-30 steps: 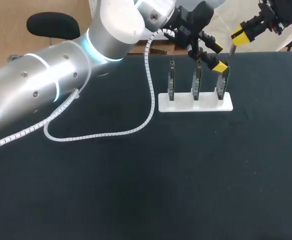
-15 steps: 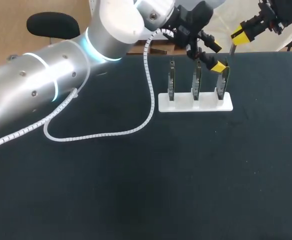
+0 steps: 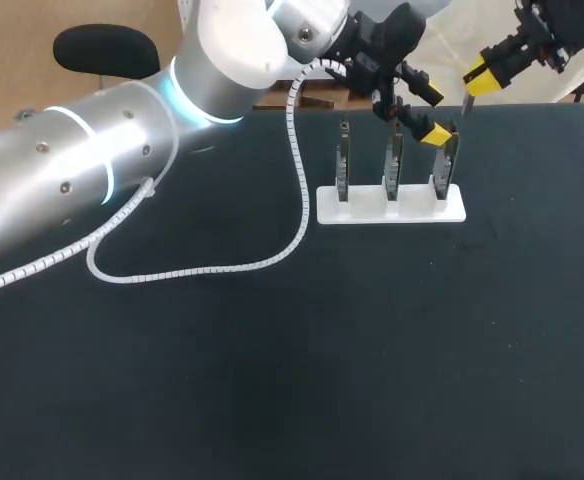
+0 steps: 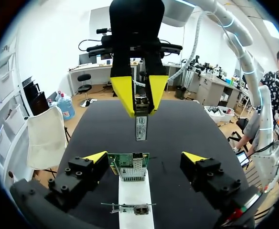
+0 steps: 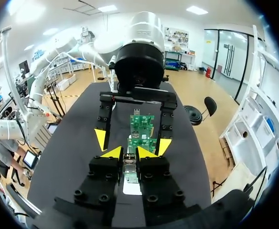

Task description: Pick up the optical module with the left hand, and insert it into the network port with the right hand.

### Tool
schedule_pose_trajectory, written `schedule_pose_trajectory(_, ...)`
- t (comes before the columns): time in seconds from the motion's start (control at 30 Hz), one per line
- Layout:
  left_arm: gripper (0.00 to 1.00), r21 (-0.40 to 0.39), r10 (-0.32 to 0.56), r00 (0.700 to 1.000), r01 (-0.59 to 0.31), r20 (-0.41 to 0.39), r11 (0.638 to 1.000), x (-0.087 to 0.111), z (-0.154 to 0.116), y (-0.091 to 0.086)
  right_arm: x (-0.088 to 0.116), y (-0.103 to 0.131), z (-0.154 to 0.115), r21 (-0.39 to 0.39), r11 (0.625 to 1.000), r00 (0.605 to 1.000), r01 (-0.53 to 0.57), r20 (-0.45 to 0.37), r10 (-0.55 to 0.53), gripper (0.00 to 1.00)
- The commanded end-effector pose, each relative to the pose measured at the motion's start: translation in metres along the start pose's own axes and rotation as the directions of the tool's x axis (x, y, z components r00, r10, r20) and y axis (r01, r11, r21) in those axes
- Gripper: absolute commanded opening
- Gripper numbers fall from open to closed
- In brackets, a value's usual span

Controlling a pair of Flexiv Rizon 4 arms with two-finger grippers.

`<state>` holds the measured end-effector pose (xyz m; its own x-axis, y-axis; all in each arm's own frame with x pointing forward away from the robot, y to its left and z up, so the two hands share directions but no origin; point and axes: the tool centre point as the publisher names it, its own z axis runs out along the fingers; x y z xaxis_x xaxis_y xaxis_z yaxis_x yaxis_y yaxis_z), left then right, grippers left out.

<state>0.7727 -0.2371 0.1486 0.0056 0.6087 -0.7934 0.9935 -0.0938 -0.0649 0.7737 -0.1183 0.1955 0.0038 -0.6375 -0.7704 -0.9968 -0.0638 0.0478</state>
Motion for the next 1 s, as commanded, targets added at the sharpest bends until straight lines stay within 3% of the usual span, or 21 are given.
schedule_pose_trajectory(0.03, 1.00, -0.004, 0.002, 1.000, -0.002, 0.000, 1.000, 0.001, -0.001, -0.002, -0.002, -0.002, 0.001, 0.002, 1.000, 1.000, 0.000, -0.010, 0.000, 0.00)
schedule_pose_trajectory(1.0, 1.00, -0.004, 0.002, 1.000, -0.002, 0.000, 1.000, 0.001, -0.001, -0.002, 0.005, 0.004, 0.017, -0.003, 1.000, 1.000, -0.026, -0.014, 0.026, 0.00)
